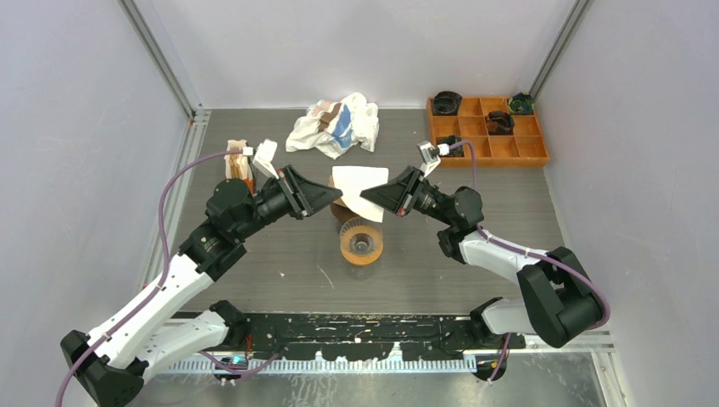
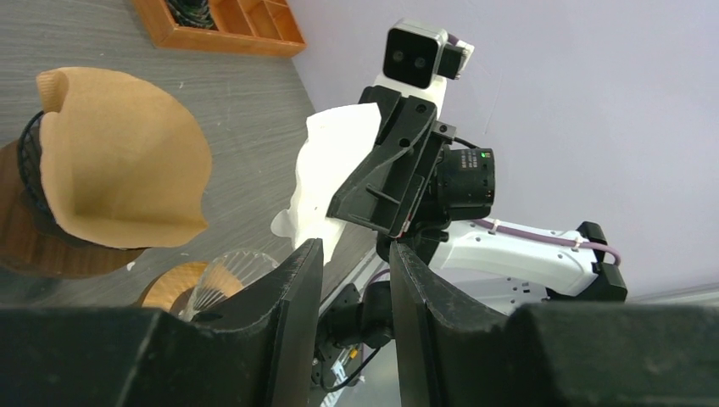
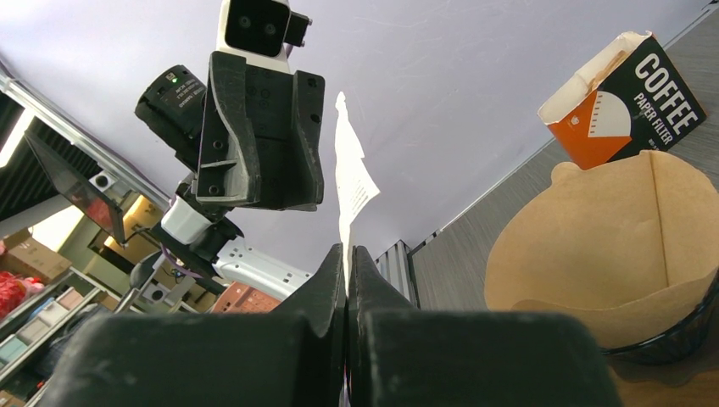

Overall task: Place the coffee filter in the dripper
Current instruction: Place the coffee filter in the coffee dripper.

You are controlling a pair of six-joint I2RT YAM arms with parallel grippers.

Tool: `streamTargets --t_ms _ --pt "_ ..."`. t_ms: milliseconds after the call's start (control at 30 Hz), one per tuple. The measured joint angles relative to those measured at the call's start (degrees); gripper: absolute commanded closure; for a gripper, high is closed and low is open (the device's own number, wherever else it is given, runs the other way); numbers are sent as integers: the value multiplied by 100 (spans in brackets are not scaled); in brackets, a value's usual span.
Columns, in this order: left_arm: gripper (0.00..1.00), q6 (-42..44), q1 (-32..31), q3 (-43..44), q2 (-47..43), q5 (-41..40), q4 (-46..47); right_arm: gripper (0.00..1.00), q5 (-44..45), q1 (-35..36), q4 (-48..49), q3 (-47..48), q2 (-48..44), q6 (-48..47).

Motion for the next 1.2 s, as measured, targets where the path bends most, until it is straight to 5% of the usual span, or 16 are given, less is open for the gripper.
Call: streamTargets --t_ms 1200 --pt "64 282 0 245 199 -317 -363 99 -2 0 -4 0 0 2"
